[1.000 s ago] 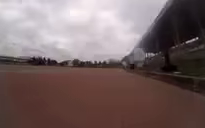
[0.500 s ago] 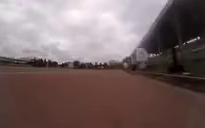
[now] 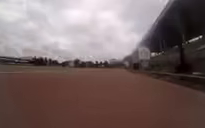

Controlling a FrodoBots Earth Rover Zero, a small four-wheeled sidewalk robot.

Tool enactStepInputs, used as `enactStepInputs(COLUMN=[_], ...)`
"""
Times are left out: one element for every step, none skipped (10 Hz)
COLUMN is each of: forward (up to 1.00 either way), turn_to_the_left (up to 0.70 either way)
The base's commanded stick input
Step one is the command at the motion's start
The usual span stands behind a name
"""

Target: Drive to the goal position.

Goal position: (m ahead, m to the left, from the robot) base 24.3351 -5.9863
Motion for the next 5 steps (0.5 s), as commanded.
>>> enactStepInputs(forward=[0.85, 0.85, 0.85, 0.85, 0.85], turn_to_the_left=[0.00, 0.00, 0.00, 0.00, 0.00])
